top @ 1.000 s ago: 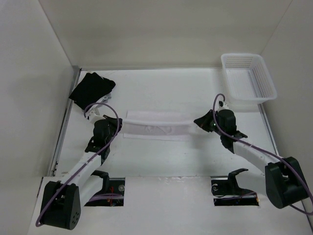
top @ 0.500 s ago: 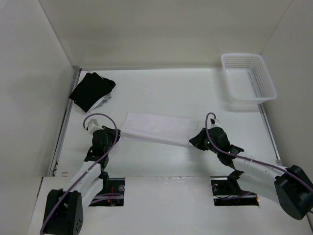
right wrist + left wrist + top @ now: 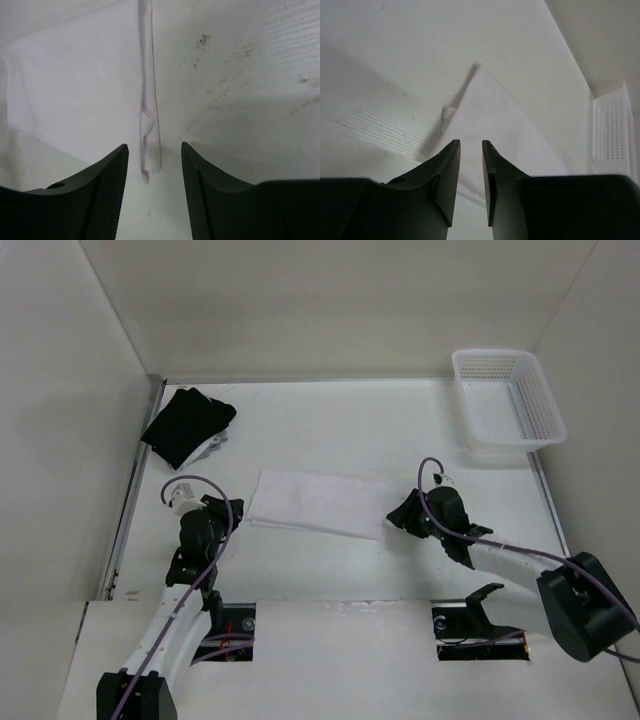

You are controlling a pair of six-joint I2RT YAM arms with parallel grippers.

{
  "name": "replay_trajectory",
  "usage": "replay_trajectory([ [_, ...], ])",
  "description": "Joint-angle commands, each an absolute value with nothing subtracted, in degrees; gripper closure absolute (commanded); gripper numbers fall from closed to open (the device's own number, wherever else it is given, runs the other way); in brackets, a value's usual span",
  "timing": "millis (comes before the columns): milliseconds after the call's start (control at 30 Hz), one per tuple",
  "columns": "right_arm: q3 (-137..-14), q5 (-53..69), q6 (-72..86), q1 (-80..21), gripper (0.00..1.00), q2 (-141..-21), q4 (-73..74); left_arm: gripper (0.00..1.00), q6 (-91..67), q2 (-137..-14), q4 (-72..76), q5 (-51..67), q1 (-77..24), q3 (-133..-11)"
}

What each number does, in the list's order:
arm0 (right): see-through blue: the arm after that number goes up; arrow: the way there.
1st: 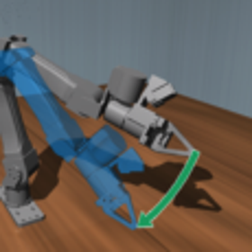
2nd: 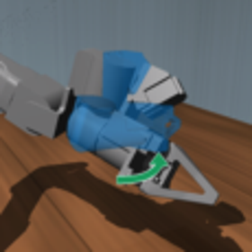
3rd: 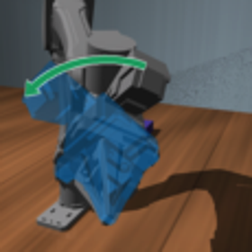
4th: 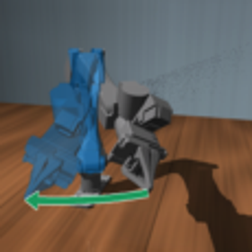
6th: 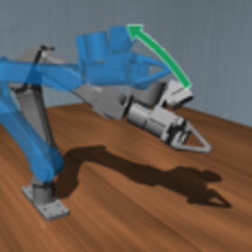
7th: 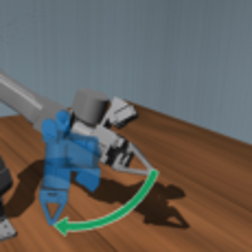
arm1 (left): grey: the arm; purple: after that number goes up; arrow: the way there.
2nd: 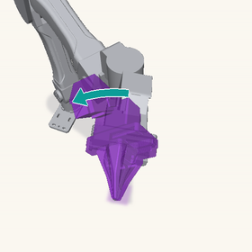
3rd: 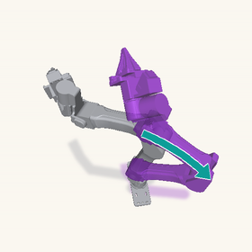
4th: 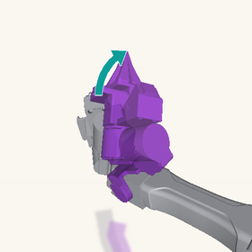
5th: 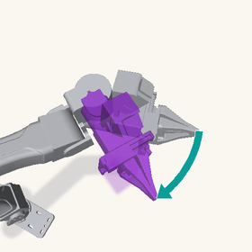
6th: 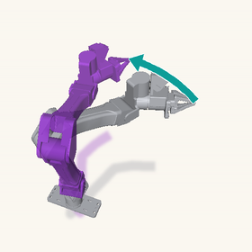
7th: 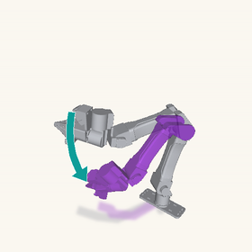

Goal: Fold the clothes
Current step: Fold the tank top

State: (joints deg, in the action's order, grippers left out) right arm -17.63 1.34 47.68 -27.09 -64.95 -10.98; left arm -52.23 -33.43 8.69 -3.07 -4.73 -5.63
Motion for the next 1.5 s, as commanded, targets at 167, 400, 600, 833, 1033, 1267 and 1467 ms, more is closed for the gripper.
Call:
replay_trajectory([
  [167, -23.46, 11.42, 49.56, -25.0, 0.59, -81.37, -25.39, 0.77, -53.08, -38.76, 14.06, -3.34, -8.91, -8.35],
  [400, -22.25, 7.57, 53.44, -23.86, 0.95, -81.94, -31.73, 0.77, -53.7, -38.23, 14.41, -4.13, -11.64, -9.75],
  [600, -22.49, 1.77, 48.44, -23.33, 0.97, -64.45, -16.47, 0.77, -54.05, -39.72, 15.55, -5.8, -15.85, -10.11],
  [833, -39.7, -5.97, 39.03, -30.7, 0.96, -64.67, -0.71, 0.77, -55.11, -41.84, 18.28, -6.42, -19.55, -11.16],
  [1033, -56.84, -9.93, 35.16, -41.51, 0.95, -81.19, 5.79, 0.77, -55.81, -40.17, 18.28, -5.63, -20.34, -11.16],
  [1267, -76.7, -13.18, 34.19, -52.06, 0.85, -102.72, 14.41, 0.76, -56.78, -34.73, 15.74, -2.56, -16.75, -10.9],
  [1467, -83.5, -11.25, 35.68, -56.11, 0.73, -107.14, 14.42, 0.76, -57.3, -33.04, 14.41, -1.41, -12.97, -11.86],
])
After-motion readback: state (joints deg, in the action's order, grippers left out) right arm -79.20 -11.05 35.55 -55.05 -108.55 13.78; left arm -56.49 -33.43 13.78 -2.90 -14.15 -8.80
